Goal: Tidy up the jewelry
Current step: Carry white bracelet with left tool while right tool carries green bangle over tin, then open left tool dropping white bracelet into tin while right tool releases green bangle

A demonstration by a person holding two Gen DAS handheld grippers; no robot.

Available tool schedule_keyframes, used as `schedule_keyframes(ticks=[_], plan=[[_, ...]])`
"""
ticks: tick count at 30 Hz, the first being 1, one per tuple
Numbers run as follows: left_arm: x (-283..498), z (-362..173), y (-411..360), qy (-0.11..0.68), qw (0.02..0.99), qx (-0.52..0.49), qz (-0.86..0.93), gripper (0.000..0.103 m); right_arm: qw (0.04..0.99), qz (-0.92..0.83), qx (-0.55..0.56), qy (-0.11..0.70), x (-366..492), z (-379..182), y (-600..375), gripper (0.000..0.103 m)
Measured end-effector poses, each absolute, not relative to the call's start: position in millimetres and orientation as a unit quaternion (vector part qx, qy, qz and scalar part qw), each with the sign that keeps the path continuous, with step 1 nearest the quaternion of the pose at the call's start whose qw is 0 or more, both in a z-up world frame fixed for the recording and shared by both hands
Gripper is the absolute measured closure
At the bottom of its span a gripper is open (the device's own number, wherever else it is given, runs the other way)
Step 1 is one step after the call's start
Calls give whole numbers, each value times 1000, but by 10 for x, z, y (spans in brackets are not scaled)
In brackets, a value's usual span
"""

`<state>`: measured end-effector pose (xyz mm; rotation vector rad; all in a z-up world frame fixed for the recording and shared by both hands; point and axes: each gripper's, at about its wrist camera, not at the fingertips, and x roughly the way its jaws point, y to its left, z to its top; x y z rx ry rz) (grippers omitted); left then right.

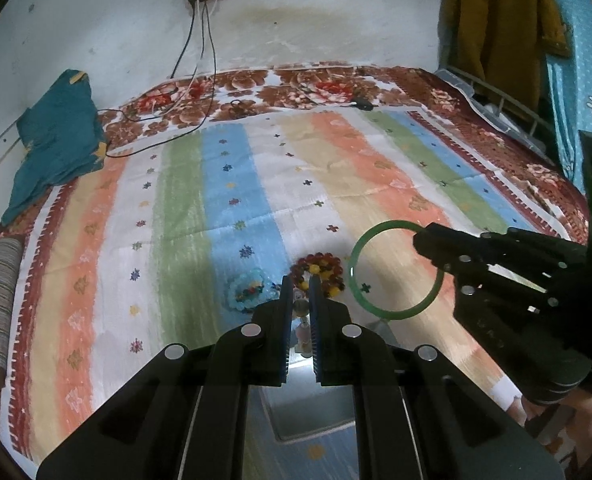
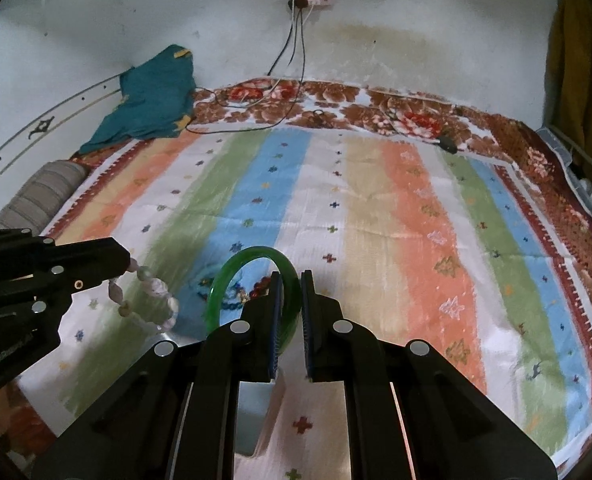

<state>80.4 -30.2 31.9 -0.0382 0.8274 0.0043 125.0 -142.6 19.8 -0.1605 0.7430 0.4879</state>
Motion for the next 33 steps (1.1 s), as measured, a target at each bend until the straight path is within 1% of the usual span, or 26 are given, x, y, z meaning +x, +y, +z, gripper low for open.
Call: schedule_keyframes(ticks=[14, 26, 28, 29, 30, 31, 32, 33], plan=[[490, 318, -381, 395, 918, -20, -1, 95, 892, 247, -73, 371, 942, 136, -1509, 93], [388, 292, -401, 398, 917, -20, 3, 95, 885, 257, -80, 378, 766, 64, -1503, 93], [394, 267, -394, 403, 915, -19, 5, 94, 880, 264, -83, 386, 762, 30, -1480, 93], [405, 251, -382, 408, 913, -19, 11, 92, 878, 265, -83, 390, 769, 6, -1473, 93], [417, 238, -371, 412, 911, -19, 14, 87, 876, 266, -84, 394, 782, -14, -1469, 91], [432, 224, -351, 417, 908, -21, 17, 76, 873, 265, -86, 400, 800, -34, -1469, 85], [438, 218, -332, 419, 908, -23, 20, 71, 872, 262, -87, 404, 820, -48, -1482, 78], [440, 221, -317, 419, 908, -24, 23, 71, 873, 256, -85, 406, 849, -54, -1509, 64]])
